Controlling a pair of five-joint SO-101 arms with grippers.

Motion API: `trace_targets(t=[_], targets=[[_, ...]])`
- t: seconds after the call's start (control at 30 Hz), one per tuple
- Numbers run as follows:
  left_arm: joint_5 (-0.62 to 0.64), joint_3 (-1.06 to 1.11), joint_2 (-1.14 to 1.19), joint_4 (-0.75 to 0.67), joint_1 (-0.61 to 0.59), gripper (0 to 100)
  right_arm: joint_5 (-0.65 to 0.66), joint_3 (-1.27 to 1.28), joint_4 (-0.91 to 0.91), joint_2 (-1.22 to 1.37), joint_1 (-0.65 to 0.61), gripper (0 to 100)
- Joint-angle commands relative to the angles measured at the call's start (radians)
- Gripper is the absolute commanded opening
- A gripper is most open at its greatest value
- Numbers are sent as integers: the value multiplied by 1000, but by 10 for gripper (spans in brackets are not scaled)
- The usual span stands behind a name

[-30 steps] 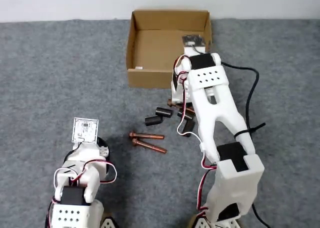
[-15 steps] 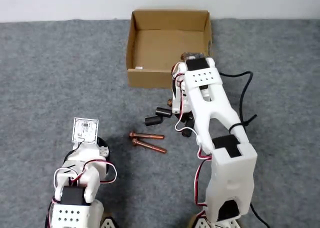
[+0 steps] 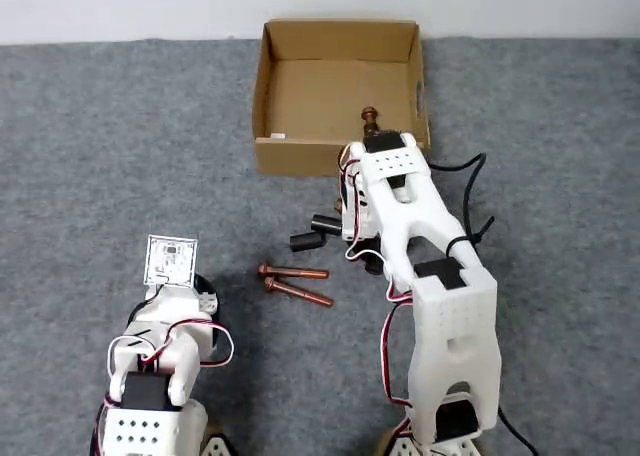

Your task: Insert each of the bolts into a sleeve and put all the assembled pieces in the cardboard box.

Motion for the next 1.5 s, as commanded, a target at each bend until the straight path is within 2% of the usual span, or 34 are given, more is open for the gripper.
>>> trace_targets(t=[0.0,0.27,0.6,0.77,0.97,1.17,1.33,1.47], targets=[[0,-7,2,-26,-6,6,-9,-49,-4,-2,-10,20],[0,-7,2,-29,-6,6,-11,-49,81,-145,-13,9],[0,-7,2,-32,0,6,-11,-44,262,-492,-7,9],[2,-7,-3,-28,3,6,-28,0,269,-677,-5,9],[-5,-7,-5,-28,3,6,-48,264,252,-947,22,9],[3,-85,-5,-15,3,6,-52,591,125,-1265,119,9],[3,-278,5,84,12,6,-51,835,51,-1544,202,8],[11,-398,44,206,114,6,-51,971,30,-1747,263,8]])
